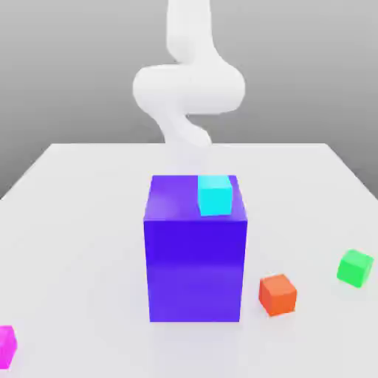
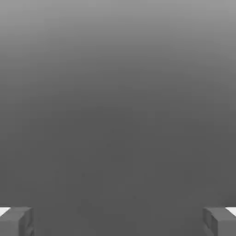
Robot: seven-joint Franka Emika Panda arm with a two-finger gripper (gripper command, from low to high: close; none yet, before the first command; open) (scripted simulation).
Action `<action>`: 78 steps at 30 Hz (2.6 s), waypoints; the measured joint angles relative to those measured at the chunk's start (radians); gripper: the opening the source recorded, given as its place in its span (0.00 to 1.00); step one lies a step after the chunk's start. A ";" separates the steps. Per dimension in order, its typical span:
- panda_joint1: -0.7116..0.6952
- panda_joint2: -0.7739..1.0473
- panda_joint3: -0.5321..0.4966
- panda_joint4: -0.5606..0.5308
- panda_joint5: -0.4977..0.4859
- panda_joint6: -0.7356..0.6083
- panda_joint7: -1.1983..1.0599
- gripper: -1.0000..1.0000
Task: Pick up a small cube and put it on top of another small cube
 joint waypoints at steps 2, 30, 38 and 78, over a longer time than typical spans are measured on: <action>-0.038 0.077 0.000 0.006 -0.005 0.020 0.059 0.50; -0.394 1.098 -0.146 0.086 0.111 0.286 0.704 0.50; -0.429 1.267 -0.117 0.120 0.156 0.401 0.692 0.00; 0.471 0.936 0.453 -0.314 -0.295 0.476 0.374 1.00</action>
